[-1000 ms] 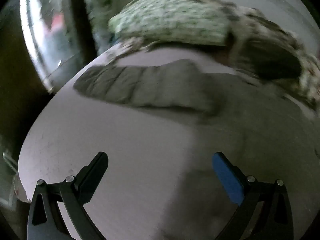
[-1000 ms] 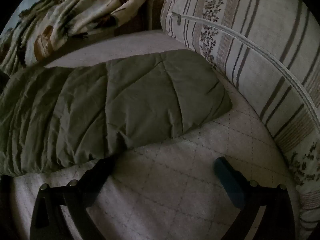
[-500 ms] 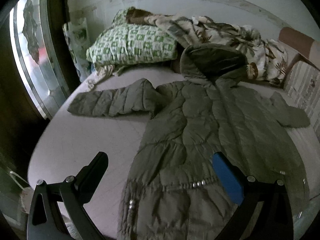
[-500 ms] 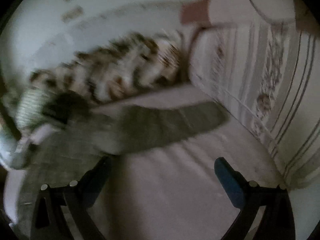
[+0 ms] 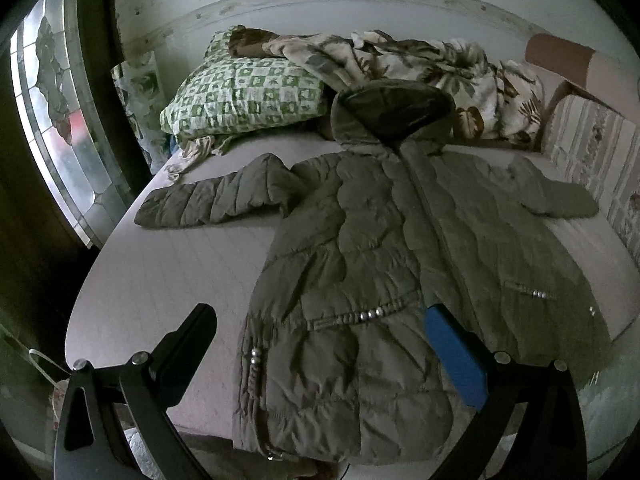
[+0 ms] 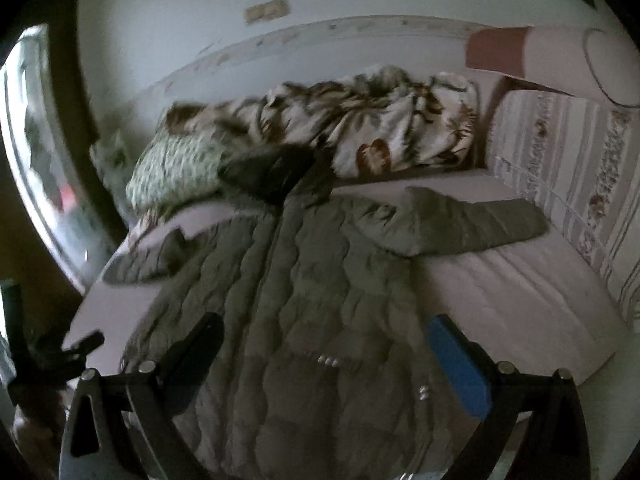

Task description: Fold large clothes

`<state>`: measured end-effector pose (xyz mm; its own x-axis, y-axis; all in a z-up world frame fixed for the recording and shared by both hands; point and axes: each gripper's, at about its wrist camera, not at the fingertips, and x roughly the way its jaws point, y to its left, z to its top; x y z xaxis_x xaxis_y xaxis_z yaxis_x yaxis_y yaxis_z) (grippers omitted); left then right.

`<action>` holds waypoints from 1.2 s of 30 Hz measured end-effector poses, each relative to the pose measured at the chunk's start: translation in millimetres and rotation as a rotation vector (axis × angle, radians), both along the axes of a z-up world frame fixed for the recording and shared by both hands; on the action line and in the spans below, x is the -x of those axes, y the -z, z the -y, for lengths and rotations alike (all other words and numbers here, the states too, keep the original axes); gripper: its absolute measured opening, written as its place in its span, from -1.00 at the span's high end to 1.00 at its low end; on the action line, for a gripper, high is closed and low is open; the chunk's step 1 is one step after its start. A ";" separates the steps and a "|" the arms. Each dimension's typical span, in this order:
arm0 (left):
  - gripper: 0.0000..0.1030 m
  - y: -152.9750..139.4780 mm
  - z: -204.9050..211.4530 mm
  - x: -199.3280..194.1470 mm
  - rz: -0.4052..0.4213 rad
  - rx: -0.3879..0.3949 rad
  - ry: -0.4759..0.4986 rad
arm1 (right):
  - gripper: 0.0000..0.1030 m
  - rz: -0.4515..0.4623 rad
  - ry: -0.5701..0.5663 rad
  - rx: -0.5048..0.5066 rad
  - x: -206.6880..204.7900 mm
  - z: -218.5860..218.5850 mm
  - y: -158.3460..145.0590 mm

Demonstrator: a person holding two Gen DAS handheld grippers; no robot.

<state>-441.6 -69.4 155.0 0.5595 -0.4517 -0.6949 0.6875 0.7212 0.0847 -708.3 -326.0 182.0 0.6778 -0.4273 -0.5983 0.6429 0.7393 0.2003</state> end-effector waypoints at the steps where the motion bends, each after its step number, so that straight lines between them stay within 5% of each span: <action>1: -1.00 1.2 -1.6 1.0 -0.001 -0.001 0.002 | -1.00 -0.002 -0.009 -0.016 -2.0 -3.4 1.2; 36: -1.00 5.3 -13.7 -1.5 -0.067 0.004 -0.012 | -1.00 -0.073 -0.030 0.017 -13.8 -27.4 1.7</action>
<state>-440.1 -55.7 149.7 0.5169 -0.4482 -0.7294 0.6832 0.7294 0.0359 -694.5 -298.6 180.3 0.6448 -0.4181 -0.6399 0.6333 0.7610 0.1409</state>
